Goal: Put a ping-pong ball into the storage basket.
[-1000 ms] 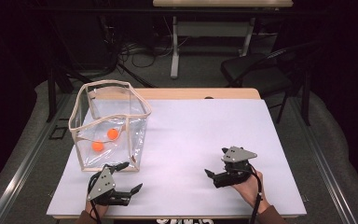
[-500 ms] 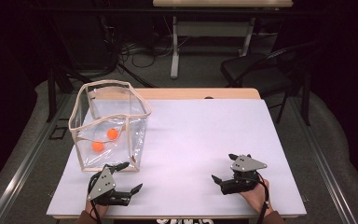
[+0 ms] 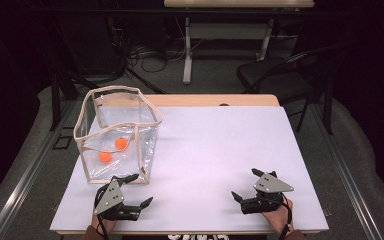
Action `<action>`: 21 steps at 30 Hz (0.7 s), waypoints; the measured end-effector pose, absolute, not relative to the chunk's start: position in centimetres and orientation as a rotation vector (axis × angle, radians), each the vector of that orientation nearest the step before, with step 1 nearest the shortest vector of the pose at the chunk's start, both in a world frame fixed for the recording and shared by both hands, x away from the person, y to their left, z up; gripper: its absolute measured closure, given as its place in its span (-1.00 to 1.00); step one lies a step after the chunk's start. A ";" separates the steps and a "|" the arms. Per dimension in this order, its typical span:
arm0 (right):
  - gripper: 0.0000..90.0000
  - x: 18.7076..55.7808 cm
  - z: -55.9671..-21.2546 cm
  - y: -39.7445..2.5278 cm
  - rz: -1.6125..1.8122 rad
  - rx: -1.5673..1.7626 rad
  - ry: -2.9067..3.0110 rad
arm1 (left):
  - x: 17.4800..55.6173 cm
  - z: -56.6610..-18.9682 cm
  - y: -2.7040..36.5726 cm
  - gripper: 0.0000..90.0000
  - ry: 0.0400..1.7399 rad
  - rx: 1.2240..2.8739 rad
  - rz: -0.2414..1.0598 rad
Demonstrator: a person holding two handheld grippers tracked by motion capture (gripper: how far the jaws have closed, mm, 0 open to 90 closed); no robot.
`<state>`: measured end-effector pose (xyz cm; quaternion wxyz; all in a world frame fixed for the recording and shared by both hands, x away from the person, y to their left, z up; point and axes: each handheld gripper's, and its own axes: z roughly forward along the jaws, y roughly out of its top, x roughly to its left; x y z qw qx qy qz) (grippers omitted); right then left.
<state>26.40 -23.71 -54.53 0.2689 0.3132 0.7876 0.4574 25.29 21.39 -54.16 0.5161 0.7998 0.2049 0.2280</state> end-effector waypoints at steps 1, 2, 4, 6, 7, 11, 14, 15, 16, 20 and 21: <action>-1.00 26.3 -54.6 -23.8 1.242 0.846 2.118 | 25.3 -54.2 21.4 -0.65 0.492 1.921 0.546; -1.00 26.2 -54.6 -23.9 1.244 0.847 2.108 | 25.3 -54.2 21.4 -0.65 0.494 1.920 0.547; -1.00 25.9 -54.7 -24.0 1.247 0.836 2.093 | 25.3 -54.2 21.4 -0.65 0.494 1.921 0.546; -1.00 25.7 -54.7 -24.1 1.252 0.835 2.078 | 25.3 -54.2 21.4 -0.65 0.493 1.921 0.545; -1.00 25.5 -54.7 -24.2 1.253 0.839 2.075 | 25.3 -54.2 21.4 -0.65 0.493 1.922 0.545; -1.00 25.1 -54.7 -24.4 1.246 0.843 2.068 | 25.3 -54.2 21.4 -0.65 0.493 1.926 0.545; -1.00 24.9 -54.8 -24.4 1.240 0.845 2.067 | 25.3 -54.2 21.4 -0.65 0.494 1.925 0.546; -1.00 24.8 -54.9 -24.4 1.232 0.846 2.066 | 25.3 -54.2 21.4 -0.65 0.494 1.925 0.545; -1.00 24.8 -54.9 -24.4 1.232 0.845 2.068 | 25.3 -54.2 21.4 -0.65 0.495 1.927 0.545; -1.00 24.8 -55.0 -24.3 1.228 0.847 2.072 | 25.3 -54.2 21.4 -0.65 0.494 1.927 0.546; -1.00 24.8 -55.0 -24.2 1.226 0.846 2.072 | 25.3 -54.2 21.4 -0.65 0.495 1.927 0.545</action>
